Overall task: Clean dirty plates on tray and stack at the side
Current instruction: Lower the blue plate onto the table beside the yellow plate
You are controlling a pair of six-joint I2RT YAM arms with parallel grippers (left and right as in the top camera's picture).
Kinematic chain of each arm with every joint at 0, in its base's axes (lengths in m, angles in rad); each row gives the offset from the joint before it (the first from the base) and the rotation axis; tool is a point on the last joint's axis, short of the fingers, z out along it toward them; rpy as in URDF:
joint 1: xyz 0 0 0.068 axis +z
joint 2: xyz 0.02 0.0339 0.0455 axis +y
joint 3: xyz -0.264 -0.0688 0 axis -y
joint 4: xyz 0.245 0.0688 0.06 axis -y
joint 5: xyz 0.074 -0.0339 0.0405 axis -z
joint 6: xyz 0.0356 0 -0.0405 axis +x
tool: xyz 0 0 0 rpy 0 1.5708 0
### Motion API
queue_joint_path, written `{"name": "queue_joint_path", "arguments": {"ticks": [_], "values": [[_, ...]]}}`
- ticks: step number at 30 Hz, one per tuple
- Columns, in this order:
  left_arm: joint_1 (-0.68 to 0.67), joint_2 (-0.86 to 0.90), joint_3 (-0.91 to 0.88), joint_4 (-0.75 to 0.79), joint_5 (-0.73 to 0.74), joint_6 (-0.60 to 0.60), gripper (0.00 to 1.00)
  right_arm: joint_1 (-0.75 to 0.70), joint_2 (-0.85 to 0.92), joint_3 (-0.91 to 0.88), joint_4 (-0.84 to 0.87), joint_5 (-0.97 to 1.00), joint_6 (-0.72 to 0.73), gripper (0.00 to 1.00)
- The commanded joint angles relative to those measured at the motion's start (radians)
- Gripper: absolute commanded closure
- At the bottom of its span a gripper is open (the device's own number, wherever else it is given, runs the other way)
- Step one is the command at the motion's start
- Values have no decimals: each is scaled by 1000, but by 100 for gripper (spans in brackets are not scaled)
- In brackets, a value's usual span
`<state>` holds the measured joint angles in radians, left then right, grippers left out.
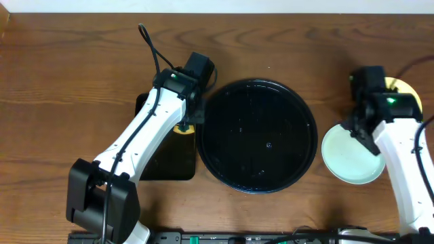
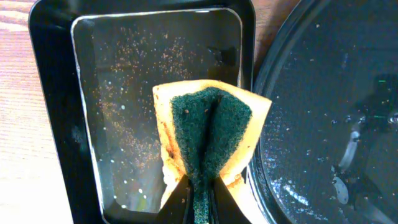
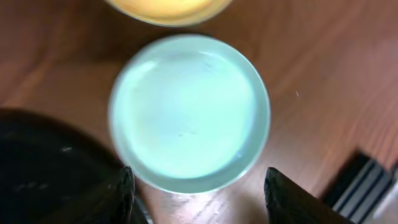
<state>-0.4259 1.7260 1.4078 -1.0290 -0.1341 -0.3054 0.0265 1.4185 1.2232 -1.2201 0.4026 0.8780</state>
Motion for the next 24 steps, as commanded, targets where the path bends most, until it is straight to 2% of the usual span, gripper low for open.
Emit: {"name": "queue_joint_path", "arguments": {"ticks": [1,6,12,19,23,24], "values": [[7,2,-5,-1,-5,17,92,-98,-14,-119,11,-98,49,36],[7,2,-5,-2,-4,17,92,-147,-14,-319,142,-172,50,35],[7,2,-5,-2,-4,18,92,-195,-14,-472,276,-251,49,34],[7,2,-5,-2,-4,17,92,-272,-14,-500,305,-270,9,33],[7,2,-5,-2,38,25,92,-331,-14,-503,343,-319,-49,39],[7,2,-5,-2,41,25,92,-341,-14,-507,353,-332,-51,44]]}}
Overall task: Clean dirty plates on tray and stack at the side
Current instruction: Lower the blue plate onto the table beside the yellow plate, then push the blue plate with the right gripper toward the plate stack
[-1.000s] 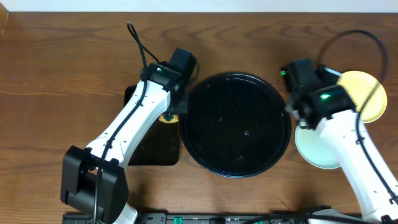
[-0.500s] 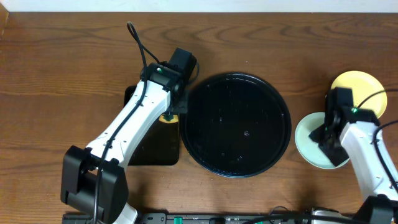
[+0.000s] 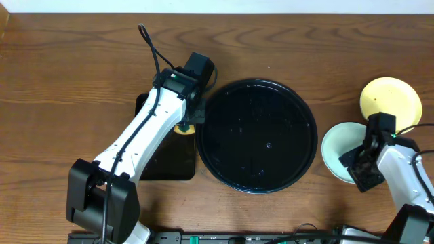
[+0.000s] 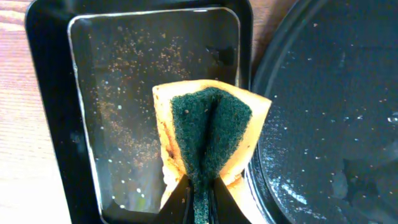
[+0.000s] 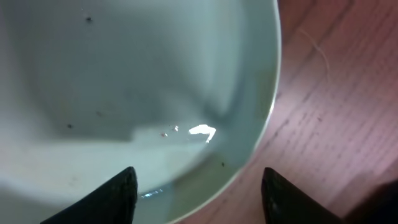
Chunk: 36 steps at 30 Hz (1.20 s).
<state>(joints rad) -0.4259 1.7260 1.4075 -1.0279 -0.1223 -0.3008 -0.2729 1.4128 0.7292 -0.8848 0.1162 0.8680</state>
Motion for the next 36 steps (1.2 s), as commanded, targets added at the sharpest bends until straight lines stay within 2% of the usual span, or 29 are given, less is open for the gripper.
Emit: {"name": "queue_joint_path", "arguments": {"ticks": [1,3,6,11,12,13,14,15,16,26,36], "values": [[7,2,-5,-3,32,21,92,-51,-8,-18,30,-60,-47,47],[7,2,-5,-3,32,21,92,-71,-8,-31,54,-99,-55,46],[7,2,-5,-3,32,22,92,-90,-8,-61,82,-111,-55,37],[7,2,-5,-3,33,28,92,-106,-8,-104,114,-110,-61,42],[7,2,-5,-2,33,28,92,-108,-8,-111,121,-110,-62,47],[7,2,-5,-2,33,28,92,-108,-8,-115,127,-109,-62,59],[7,2,-5,-2,33,28,92,-108,-8,-118,133,-109,-62,77],[7,2,-5,-2,33,28,92,-108,-8,-120,135,-109,-61,91],[7,2,-5,-2,33,28,92,-108,-8,-122,137,-109,-61,99],[7,2,-5,-2,33,31,92,-106,-8,-122,145,-109,-68,99],[7,2,-5,7,36,31,92,-74,-92,-89,200,-151,-201,99]]}}
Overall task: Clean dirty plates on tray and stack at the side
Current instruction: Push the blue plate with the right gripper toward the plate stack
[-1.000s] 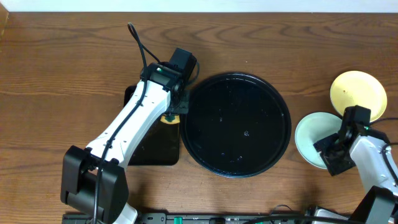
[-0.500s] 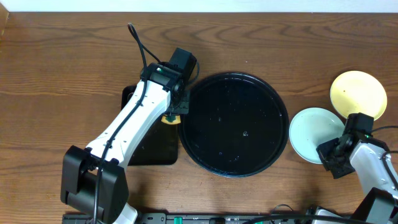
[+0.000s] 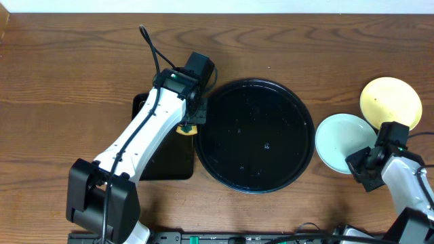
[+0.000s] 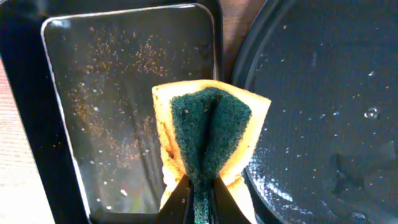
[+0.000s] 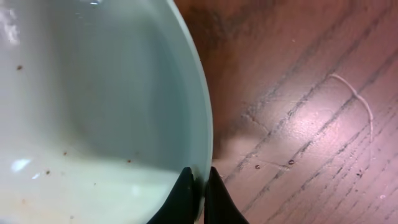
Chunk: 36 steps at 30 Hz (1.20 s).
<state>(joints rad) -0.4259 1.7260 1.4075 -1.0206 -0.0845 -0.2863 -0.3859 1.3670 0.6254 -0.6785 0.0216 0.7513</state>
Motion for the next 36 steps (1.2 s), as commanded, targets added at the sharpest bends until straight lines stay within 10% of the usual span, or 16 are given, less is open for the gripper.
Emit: {"name": "queue_joint_path", "arguments": {"ticks": [1,33,36], "values": [[7,2,-5,1,-2,17,92,45,-71,25,-10,-56,-103,98],[7,2,-5,28,32,17,92,-157,-169,160,-50,-13,-73,99],[7,2,-5,28,32,17,92,-157,-119,148,-79,-4,-20,44]]}}
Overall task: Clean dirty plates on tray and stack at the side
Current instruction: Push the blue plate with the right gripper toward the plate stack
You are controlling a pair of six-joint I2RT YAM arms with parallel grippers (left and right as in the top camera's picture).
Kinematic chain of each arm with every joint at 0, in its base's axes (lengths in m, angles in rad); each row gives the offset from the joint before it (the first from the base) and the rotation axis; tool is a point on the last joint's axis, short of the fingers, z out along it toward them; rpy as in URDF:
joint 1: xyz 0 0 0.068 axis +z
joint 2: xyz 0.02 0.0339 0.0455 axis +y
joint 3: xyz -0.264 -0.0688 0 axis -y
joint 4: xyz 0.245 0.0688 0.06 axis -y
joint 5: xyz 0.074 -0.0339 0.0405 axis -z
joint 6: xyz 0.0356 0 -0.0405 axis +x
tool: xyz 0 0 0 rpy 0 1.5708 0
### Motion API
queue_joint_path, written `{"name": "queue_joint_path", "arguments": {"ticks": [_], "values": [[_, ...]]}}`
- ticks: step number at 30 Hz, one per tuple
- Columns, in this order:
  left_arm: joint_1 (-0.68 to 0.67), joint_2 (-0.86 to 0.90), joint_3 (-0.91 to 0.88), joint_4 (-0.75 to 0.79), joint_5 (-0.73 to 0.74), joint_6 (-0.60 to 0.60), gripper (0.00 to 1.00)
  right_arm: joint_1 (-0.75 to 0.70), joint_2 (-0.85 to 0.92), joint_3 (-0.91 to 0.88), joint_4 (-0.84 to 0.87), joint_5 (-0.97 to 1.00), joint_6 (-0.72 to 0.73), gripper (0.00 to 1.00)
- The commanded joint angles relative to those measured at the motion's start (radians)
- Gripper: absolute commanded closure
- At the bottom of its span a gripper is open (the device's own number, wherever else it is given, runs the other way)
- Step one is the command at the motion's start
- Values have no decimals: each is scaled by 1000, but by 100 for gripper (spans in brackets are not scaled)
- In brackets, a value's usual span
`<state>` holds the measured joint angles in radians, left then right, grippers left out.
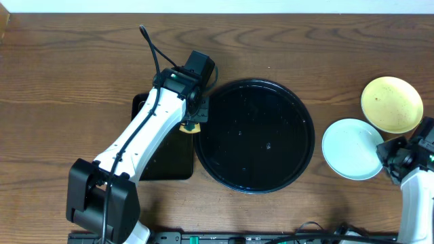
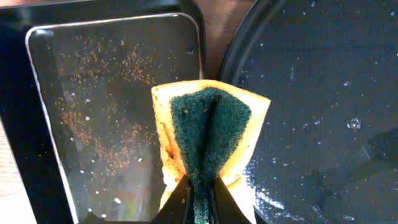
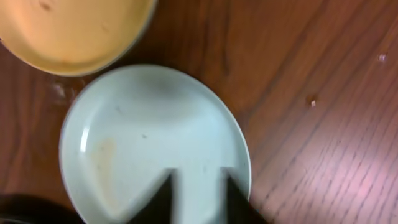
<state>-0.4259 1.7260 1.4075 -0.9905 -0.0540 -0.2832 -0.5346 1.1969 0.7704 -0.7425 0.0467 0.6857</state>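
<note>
A pale green plate (image 1: 351, 149) lies flat on the wood, right of the round black tray (image 1: 254, 135) and just below a yellow plate (image 1: 391, 104). My right gripper (image 3: 198, 199) stands open above the near edge of the pale green plate (image 3: 155, 143), fingers blurred, nothing between them. The yellow plate (image 3: 81, 31) shows at the top of that view. My left gripper (image 2: 200, 199) is shut on a folded yellow-and-green sponge (image 2: 208, 134), held over the gap between the two trays. The sponge (image 1: 192, 125) also shows from overhead.
A rectangular black tray (image 2: 112, 93) flecked with crumbs sits left of the round tray's wet rim (image 2: 236, 68). The left arm (image 1: 146, 132) reaches across the rectangular tray (image 1: 166, 163). The right arm (image 1: 410, 169) is at the table's right edge.
My right gripper was shut on the pale green plate's rim; now it is open and farther from the plate. The plate lies flat, a little farther right. The sponge sits slightly more over the round tray.
My right gripper hung open above the pale green plate, then was low and open at its near rim, then shut on the rim with the plate shifted toward the round tray. Now the plate is released beside the yellow one. The left gripper held the sponge throughout.
</note>
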Motion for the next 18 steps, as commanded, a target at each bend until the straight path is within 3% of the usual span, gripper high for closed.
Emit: {"name": "queue_joint_path", "arguments": {"ticks": [1,4,12,14,15,17,18], "values": [[7,2,-5,-2,2,14,92,-8,72,-5,-13,-29,52,43],[7,2,-5,-3,2,14,92,-8,156,-31,4,-30,61,50],[7,2,-5,-14,2,21,92,-21,331,-35,87,-37,61,52],[7,2,-5,-14,2,21,92,-30,357,-35,102,-38,61,57],[7,2,-5,-14,2,21,92,-34,366,-35,105,-37,61,60],[7,2,-5,-14,2,21,92,-42,383,-35,116,-38,61,87],[7,2,-5,-14,2,21,92,-47,391,-35,120,-37,61,94]]}}
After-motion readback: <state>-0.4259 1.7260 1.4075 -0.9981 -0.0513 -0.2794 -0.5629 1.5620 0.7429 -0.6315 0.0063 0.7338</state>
